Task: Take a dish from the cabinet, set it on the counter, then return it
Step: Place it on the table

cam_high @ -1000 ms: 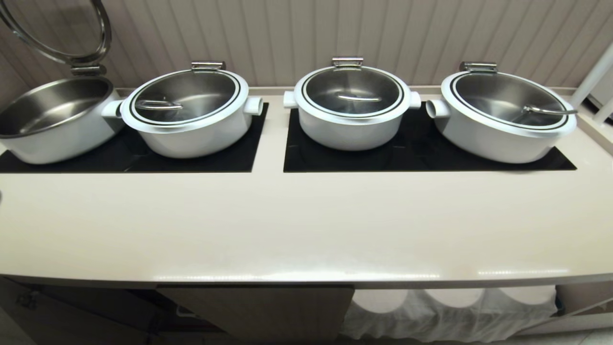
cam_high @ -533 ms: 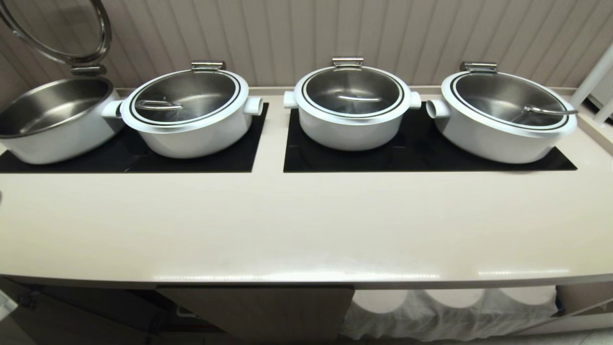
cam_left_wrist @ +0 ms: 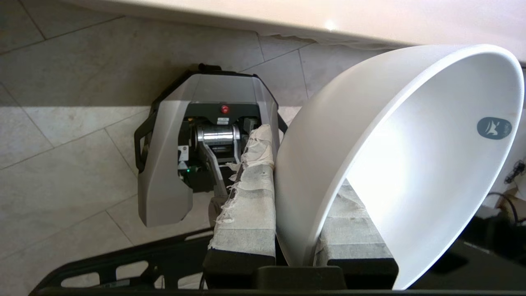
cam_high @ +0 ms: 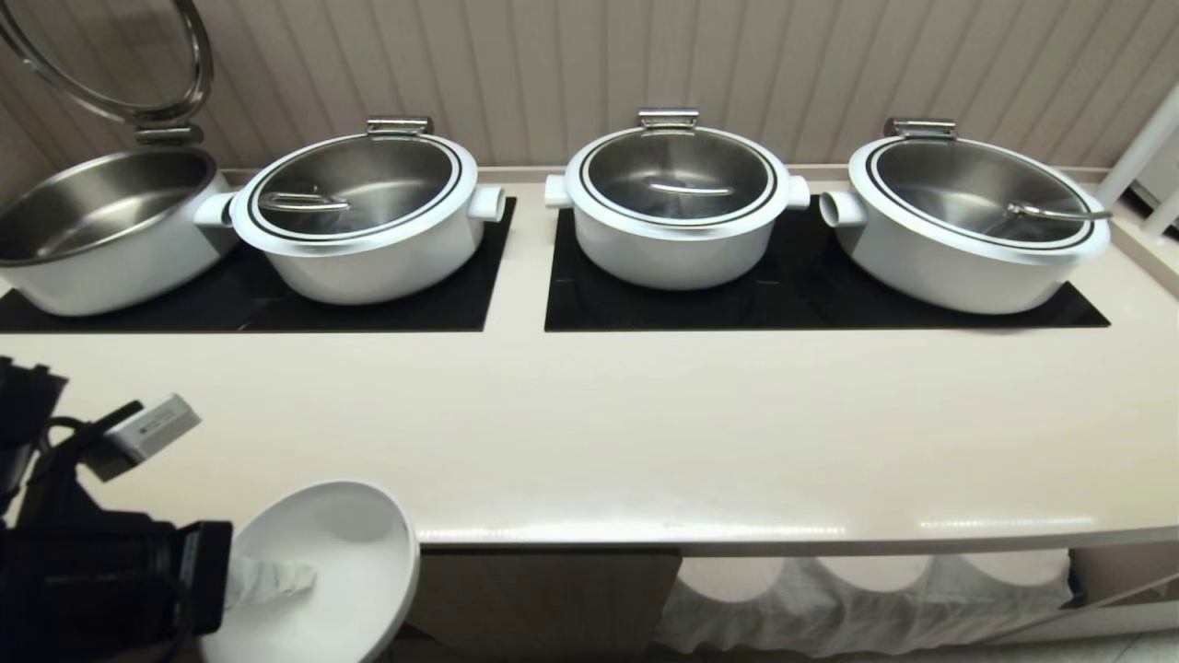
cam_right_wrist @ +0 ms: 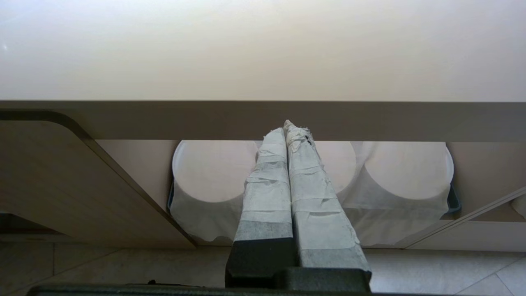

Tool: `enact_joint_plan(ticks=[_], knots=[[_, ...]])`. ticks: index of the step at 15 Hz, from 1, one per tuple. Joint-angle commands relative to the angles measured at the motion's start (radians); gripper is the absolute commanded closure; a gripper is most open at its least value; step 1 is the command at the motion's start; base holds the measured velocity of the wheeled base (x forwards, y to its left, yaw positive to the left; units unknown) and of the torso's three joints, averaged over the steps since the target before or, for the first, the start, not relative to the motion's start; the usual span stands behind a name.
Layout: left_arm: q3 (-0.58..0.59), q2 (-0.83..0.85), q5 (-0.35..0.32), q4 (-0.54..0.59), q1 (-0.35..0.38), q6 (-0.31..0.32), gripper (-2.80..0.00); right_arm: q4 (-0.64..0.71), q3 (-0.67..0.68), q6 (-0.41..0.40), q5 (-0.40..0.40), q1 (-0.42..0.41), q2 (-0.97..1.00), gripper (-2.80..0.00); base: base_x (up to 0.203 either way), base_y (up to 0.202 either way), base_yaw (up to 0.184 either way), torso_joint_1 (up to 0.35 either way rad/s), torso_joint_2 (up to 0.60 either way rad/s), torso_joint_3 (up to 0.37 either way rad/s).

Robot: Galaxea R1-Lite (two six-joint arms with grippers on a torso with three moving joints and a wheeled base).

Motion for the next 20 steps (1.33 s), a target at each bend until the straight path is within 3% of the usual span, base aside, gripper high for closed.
enact_joint_plan(ticks=[1, 11, 20], knots=[[-0.083, 0.180, 0.002, -0.001, -0.002, -0.003, 0.00, 0.000, 0.000, 0.000, 0.000, 0.001, 0.000, 0.00, 0.000, 0.000, 0.000, 0.000, 0.00, 0.000], [-0.331, 0.600, 0.016, -0.191, -0.010, -0.020, 0.00, 0.000, 0.000, 0.001, 0.000, 0.000, 0.000, 0.00, 0.000, 0.000, 0.000, 0.000, 0.00, 0.000], [-0.419, 0.688, 0.018, -0.195, -0.011, -0.076, 0.00, 0.000, 0.000, 0.000, 0.000, 0.000, 0.000, 0.00, 0.000, 0.000, 0.000, 0.000, 0.00, 0.000]])
